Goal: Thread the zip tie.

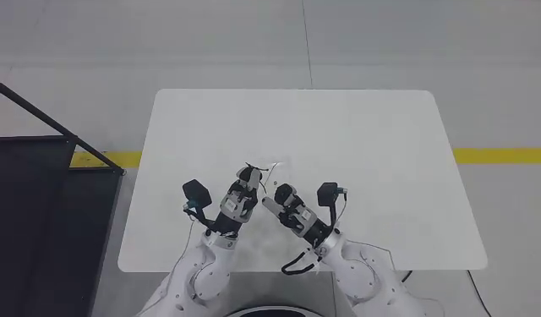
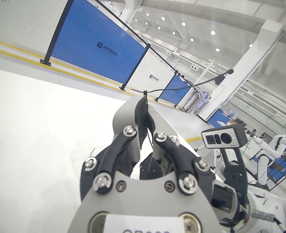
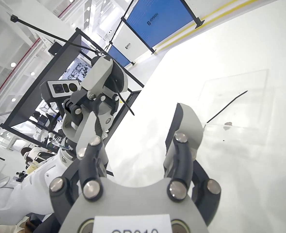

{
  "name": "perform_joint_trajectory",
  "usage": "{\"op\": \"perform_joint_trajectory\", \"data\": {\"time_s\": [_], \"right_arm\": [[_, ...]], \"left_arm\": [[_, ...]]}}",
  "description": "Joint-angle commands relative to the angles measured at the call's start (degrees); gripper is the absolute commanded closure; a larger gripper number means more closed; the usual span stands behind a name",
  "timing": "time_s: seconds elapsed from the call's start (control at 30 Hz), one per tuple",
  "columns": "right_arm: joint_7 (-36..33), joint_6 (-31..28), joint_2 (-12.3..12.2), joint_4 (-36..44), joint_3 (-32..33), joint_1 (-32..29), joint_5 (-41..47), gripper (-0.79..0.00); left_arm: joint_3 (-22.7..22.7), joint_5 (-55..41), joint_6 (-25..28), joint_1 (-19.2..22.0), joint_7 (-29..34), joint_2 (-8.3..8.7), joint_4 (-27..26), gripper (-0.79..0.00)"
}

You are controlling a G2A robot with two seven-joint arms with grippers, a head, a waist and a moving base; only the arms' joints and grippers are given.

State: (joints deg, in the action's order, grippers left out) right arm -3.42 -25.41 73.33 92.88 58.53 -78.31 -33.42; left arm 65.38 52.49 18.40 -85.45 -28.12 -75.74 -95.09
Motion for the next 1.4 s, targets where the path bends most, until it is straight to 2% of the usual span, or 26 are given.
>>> {"op": "perform_joint_trajectory", "data": {"time_s": [0.0, 0.1, 0.63, 0.8, 0.97, 1.0, 1.07, 1.37], "right_arm": [[0.03, 0.09, 0.11, -0.33, -0.22, 0.35, 0.09, -0.459], [0.15, 0.10, 0.26, -0.77, -0.47, 0.73, 0.31, -0.388], [-0.32, -1.17, 0.80, -2.17, -1.36, 2.02, 1.51, -0.320], [-0.05, -1.61, 0.94, -2.54, -1.40, 2.25, 1.74, -0.219], [0.16, -2.11, 1.04, -2.76, -1.38, 2.34, 1.90, -0.151], [0.18, -2.15, 1.06, -2.81, -1.38, 2.36, 1.93, -0.117], [0.15, -2.48, 1.09, -2.86, -1.39, 2.40, 1.97, 0.000], [0.33, -3.58, 1.03, -2.24, -0.82, 1.66, 1.50, 0.000]], "left_arm": [[0.08, 0.17, 0.07, -0.02, 0.02, -0.03, -0.02, 0.000], [0.12, 0.29, 0.11, -0.08, -0.04, -0.09, 0.00, 0.000], [-0.08, 1.03, 0.15, 0.14, -0.11, -0.47, 0.94, 0.000], [-0.03, 1.12, 0.28, 0.12, -0.10, -0.55, 0.94, 0.000], [0.00, 1.33, 0.39, 0.14, -0.03, -0.64, 1.07, 0.000], [0.01, 1.35, 0.42, 0.13, -0.04, -0.65, 1.11, 0.000], [0.05, 1.30, 0.53, 0.10, 0.01, -0.68, 1.19, 0.000], [0.39, 1.12, 0.96, -0.08, 0.49, -0.76, 1.12, 0.000]]}}
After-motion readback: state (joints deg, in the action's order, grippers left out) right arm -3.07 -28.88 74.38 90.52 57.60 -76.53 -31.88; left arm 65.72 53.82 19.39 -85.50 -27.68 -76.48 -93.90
